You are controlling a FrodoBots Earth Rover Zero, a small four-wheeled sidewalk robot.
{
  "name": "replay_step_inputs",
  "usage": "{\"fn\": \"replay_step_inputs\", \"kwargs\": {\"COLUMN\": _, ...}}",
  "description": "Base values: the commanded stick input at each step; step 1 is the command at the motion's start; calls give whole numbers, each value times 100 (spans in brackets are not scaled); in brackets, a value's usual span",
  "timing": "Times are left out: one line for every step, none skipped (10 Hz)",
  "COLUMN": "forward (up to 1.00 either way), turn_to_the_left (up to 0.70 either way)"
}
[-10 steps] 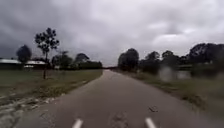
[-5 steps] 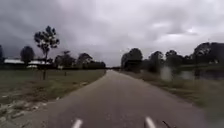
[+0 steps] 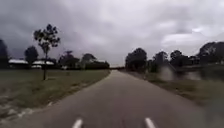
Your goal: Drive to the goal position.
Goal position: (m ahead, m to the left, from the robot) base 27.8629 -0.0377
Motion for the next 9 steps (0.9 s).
{"fn": "replay_step_inputs", "kwargs": {"forward": 84, "turn_to_the_left": 3}}
{"fn": "replay_step_inputs", "kwargs": {"forward": 84, "turn_to_the_left": 3}}
{"fn": "replay_step_inputs", "kwargs": {"forward": 84, "turn_to_the_left": 3}}
{"fn": "replay_step_inputs", "kwargs": {"forward": 84, "turn_to_the_left": 3}}
{"fn": "replay_step_inputs", "kwargs": {"forward": 84, "turn_to_the_left": 3}}
{"fn": "replay_step_inputs", "kwargs": {"forward": 84, "turn_to_the_left": 3}}
{"fn": "replay_step_inputs", "kwargs": {"forward": 84, "turn_to_the_left": 3}}
{"fn": "replay_step_inputs", "kwargs": {"forward": 84, "turn_to_the_left": 3}}
{"fn": "replay_step_inputs", "kwargs": {"forward": 84, "turn_to_the_left": 3}}
